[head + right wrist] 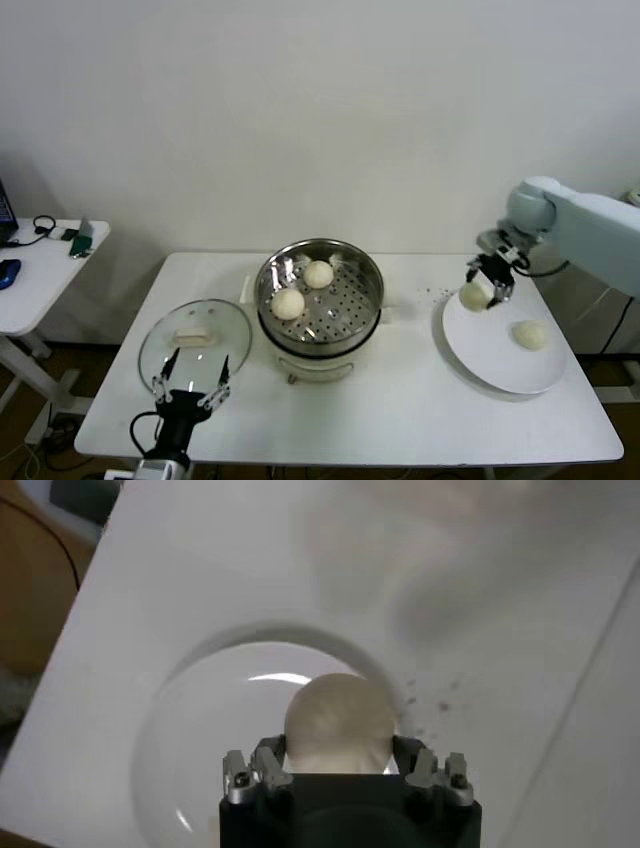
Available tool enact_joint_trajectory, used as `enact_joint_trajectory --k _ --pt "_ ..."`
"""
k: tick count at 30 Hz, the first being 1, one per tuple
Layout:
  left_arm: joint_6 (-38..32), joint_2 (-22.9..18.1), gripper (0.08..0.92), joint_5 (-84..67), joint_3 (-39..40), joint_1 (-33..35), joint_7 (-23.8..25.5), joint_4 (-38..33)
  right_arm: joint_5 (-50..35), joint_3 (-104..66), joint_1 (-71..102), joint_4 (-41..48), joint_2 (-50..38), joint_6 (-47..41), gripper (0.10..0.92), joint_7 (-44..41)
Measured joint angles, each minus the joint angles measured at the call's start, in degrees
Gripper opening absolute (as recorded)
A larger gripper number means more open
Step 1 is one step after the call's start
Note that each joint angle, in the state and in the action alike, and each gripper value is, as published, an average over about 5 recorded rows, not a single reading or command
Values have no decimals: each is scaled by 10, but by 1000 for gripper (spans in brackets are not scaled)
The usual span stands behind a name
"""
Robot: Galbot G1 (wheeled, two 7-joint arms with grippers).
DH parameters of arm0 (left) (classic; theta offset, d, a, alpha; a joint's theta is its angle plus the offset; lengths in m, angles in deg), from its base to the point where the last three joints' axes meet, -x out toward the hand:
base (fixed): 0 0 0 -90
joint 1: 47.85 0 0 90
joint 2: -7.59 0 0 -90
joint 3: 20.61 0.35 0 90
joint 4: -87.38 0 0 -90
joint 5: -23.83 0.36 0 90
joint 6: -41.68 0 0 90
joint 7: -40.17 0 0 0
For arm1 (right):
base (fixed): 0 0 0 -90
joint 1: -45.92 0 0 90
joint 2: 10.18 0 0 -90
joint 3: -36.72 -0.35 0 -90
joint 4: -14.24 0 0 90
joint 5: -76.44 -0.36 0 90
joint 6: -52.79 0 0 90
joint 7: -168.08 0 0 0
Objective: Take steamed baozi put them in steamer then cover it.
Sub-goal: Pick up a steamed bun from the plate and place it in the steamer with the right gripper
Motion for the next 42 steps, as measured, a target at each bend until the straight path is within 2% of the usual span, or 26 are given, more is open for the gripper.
enact_joint_trajectory --k 11,25,42 --pt "-1 1 823 -5 6 2 0 4 19 10 -71 -54 122 76 704 -9" --pt "1 3 823 -17 -2 1 0 5 69 -4 -33 -59 274 141 704 -12" --pt "1 7 823 -23 -7 2 -1 13 112 2 34 -81 323 172 706 -16"
